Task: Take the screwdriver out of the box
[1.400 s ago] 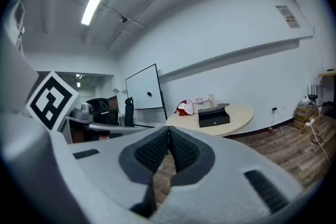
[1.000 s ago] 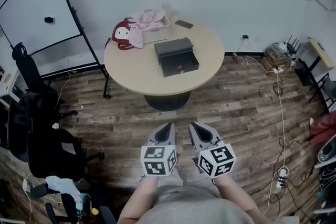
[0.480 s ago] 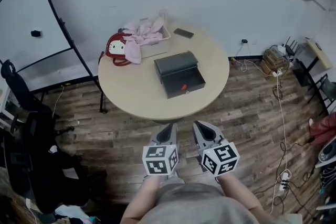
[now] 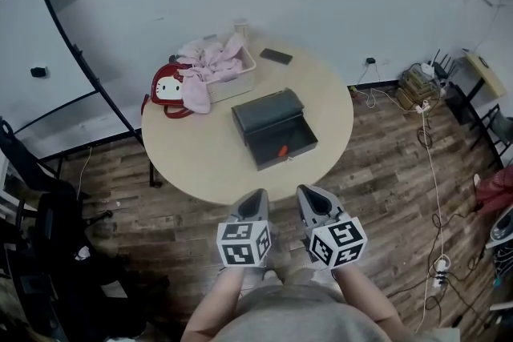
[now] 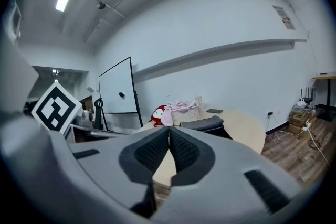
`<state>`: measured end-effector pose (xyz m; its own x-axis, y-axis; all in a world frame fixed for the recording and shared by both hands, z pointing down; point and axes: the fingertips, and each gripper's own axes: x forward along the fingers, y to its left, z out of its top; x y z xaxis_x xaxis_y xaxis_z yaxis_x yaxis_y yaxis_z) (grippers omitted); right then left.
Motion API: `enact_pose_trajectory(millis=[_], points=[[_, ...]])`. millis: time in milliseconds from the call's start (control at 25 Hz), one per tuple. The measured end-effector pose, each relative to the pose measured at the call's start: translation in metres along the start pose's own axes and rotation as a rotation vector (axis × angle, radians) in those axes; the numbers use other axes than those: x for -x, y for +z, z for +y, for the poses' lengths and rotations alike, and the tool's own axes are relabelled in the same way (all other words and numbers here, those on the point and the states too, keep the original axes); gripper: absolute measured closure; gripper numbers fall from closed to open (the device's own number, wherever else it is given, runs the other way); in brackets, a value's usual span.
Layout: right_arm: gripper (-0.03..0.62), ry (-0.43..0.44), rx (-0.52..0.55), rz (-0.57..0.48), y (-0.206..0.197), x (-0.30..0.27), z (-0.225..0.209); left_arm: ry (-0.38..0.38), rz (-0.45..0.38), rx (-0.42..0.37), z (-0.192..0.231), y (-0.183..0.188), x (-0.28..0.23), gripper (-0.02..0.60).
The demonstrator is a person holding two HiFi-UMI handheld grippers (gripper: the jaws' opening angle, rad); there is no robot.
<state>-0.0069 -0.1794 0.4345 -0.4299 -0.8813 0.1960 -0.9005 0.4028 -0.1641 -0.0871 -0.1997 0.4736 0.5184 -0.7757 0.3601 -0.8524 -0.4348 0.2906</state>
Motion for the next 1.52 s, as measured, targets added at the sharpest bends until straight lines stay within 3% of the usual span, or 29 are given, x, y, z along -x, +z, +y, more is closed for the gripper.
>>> enact_pose_trajectory(millis=[600,920,1000,1040,1080,1240,1360,1520], points=[[0.594,0.009,0.01,0.003,0.022,-0.066,-0.082,0.012,0.061,0.034,0.015,0.016,-0.102,0.577],[0.594,0.06,0.01,0.022,0.035,-0.109,-0.131,0.026,0.154,0.042,0.026,0.02,-0.168,0.577],[0.594,0.073,0.008,0.023,0.038,-0.116,-0.141,0.008,0.201,0.035,0.024,0.016,-0.183,0.542],[0.594,0.08,0.01,0.024,0.038,-0.119,-0.146,-0.003,0.23,0.028,0.023,0.013,-0.191,0.455],[0.594,0.088,0.012,0.025,0.039,-0.123,-0.15,-0.009,0.261,0.018,0.023,0.01,-0.198,0.423],[0.594,0.116,0.013,0.033,0.039,-0.135,-0.163,-0.035,0.4,-0.03,0.027,-0.006,-0.226,0.386],[0.594,0.132,0.009,0.04,0.037,-0.144,-0.172,-0.087,0.514,-0.035,0.026,-0.026,-0.245,0.382],[0.594,0.153,0.004,0.052,0.035,-0.153,-0.183,-0.097,0.623,-0.065,0.031,-0.04,-0.267,0.382]])
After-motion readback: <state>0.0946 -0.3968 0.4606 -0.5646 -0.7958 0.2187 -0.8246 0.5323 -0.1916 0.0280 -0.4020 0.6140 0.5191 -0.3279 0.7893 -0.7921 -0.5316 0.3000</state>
